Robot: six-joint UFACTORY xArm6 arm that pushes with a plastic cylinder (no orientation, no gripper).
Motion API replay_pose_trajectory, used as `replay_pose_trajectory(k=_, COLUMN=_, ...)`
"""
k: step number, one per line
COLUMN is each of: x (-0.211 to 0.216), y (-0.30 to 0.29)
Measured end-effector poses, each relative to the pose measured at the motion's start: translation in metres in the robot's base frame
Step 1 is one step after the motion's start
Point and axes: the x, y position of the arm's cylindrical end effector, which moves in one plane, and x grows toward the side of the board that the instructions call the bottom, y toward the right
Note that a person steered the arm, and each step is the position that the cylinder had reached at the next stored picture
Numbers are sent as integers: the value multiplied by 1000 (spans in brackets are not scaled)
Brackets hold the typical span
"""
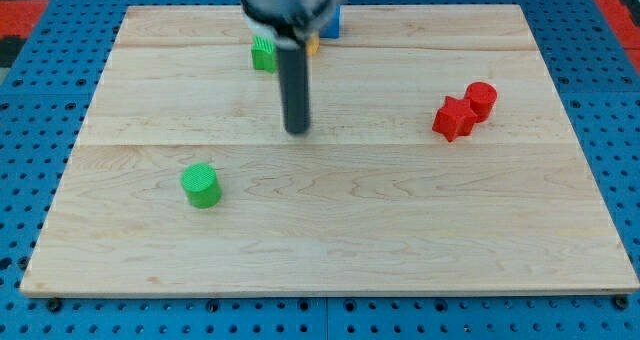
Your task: Move the green circle into the yellow hexagon
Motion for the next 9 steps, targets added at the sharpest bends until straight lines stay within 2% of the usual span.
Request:
replay_pose_trajectory(k=1, x=74, y=-55)
replay_pose_trajectory(k=2, x=74, y=-180)
replay_pose_trajectory(k=3, x=52, y=-143)
replay_pose_trajectory(k=4, x=59, y=-64)
replay_pose_trajectory(k=6, x=-36, y=-44)
replay_pose_trajectory(k=7, x=13, y=-41)
replay_pose_trajectory(k=9, x=-47, y=15)
